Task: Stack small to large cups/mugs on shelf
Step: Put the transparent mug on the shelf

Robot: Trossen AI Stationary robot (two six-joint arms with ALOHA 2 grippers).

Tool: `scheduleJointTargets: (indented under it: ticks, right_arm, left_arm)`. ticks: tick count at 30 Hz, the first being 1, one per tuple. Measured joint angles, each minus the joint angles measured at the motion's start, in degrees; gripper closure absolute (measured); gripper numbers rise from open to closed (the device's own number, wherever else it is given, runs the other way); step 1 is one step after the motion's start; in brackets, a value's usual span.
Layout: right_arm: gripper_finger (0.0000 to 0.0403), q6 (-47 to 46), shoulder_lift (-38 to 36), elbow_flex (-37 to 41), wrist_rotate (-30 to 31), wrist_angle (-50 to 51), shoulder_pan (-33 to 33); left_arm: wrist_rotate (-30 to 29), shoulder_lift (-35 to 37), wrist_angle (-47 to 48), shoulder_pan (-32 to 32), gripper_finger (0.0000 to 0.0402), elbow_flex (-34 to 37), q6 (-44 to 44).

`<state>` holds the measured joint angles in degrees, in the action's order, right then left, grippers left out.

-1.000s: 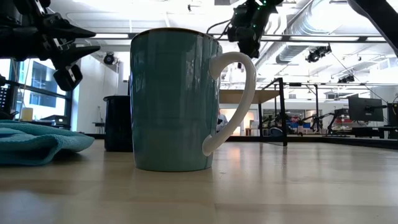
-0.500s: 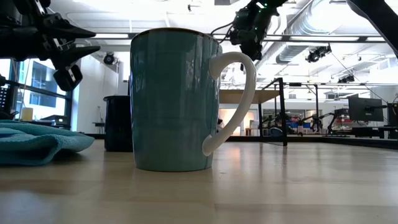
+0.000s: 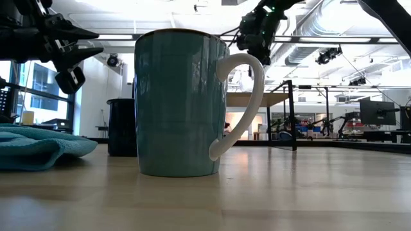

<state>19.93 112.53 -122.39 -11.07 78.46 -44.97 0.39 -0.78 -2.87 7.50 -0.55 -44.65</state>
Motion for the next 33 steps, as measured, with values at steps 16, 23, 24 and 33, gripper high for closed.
scheduleJointTargets:
  ticks: [16,23,24,33]
  right_arm:
    - [0.0403,-1.3,0.0,0.0,0.0,-1.1,0.4]
    - [0.0403,-1.9,0.0,0.0,0.7,-1.1,0.9]
    - [0.0403,-1.9,0.0,0.0,0.8,-1.2,1.0]
    - [0.0403,-3.0,0.0,0.0,0.9,-0.9,1.2]
  left_arm:
    - [0.0,0.0,0.0,0.0,0.0298,0.0,0.0]
    - [0.0,0.0,0.0,0.0,0.0298,0.0,0.0]
    - [0.0,0.0,0.0,0.0,0.0298,0.0,0.0]
    - [0.0,0.0,0.0,0.0,0.0298,0.0,0.0]
